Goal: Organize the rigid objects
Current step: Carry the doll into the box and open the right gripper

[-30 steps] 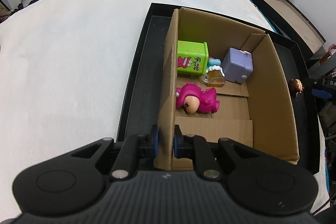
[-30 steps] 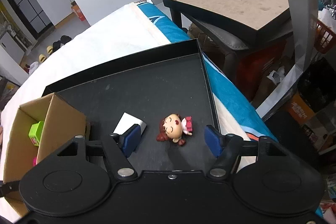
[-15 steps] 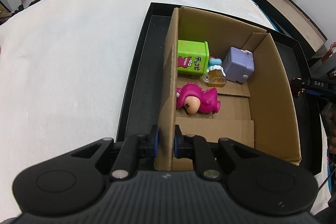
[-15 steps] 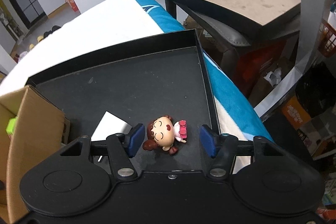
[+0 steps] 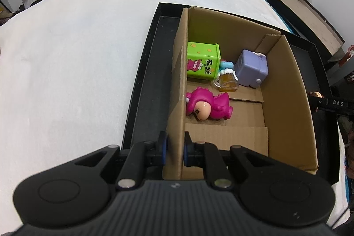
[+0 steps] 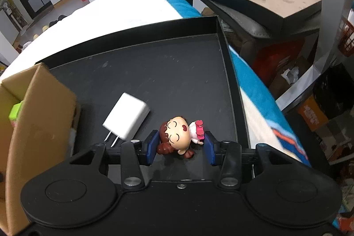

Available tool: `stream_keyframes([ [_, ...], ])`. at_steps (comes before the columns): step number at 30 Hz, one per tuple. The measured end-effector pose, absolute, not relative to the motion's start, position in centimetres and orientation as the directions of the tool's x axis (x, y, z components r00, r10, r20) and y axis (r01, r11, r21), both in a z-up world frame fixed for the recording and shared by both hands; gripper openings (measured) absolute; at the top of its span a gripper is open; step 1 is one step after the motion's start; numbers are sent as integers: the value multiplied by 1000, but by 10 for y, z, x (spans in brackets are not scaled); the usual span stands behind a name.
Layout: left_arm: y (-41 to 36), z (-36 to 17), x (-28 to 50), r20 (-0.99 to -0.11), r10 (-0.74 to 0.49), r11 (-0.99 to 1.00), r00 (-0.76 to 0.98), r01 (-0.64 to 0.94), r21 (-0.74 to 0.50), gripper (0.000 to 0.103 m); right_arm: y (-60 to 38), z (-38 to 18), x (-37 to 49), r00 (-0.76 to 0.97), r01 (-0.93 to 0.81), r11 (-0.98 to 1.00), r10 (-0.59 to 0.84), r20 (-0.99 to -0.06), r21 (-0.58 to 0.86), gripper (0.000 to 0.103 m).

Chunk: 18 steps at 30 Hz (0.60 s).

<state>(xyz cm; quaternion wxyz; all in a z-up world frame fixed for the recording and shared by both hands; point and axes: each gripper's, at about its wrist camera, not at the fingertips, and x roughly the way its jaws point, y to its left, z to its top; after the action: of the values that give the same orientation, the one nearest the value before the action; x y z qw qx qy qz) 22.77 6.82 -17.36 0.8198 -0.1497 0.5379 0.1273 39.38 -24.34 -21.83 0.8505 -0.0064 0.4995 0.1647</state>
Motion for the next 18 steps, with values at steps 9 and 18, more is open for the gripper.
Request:
stream_keyframes([
  [9, 66, -173, 225, -920, 26, 930, 392, -347, -121, 14, -247, -184, 375, 447, -275, 937, 323, -834, 216, 42],
  [18, 68, -173, 222, -915, 2, 931, 403, -335, -145, 15, -235, -151, 358, 461, -301, 933, 324, -826, 198, 42],
])
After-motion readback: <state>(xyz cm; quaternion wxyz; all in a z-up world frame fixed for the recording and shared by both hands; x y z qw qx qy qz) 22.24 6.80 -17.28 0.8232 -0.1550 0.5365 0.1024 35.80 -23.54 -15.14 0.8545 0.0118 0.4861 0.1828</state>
